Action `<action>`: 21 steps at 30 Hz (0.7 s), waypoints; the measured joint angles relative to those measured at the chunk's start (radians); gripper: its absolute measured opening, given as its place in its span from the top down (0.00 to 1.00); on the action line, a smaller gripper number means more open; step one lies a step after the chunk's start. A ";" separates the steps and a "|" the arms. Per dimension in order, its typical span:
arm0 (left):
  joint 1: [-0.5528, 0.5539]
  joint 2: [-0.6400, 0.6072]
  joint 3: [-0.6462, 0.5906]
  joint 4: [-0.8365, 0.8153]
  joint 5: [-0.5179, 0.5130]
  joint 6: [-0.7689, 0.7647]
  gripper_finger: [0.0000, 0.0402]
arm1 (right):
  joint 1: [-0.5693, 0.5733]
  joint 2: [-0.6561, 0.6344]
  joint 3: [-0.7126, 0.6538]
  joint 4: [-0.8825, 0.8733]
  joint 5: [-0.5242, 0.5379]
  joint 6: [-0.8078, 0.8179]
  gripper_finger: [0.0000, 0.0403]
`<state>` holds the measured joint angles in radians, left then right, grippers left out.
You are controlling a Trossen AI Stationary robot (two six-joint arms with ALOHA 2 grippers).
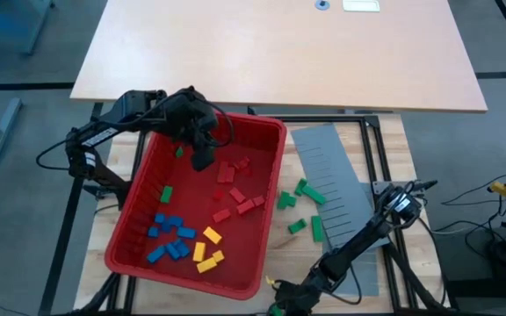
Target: Sort blocks
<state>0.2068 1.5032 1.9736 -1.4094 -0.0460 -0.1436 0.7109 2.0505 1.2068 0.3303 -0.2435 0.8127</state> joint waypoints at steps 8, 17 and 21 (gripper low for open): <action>0.014 0.000 0.000 0.000 0.000 0.000 1.00 | 0.000 0.039 0.018 0.019 -0.001 -0.013 1.00; 0.022 0.000 0.000 -0.001 0.000 0.000 1.00 | -0.013 0.127 0.164 -0.170 0.005 -0.071 1.00; 0.025 0.000 0.000 -0.001 0.000 0.000 1.00 | -0.028 0.105 0.171 -0.296 0.028 -0.073 1.00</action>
<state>0.2314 1.5036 1.9736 -1.4101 -0.0456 -0.1436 0.6828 2.1560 1.3778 0.0346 -0.2151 0.7395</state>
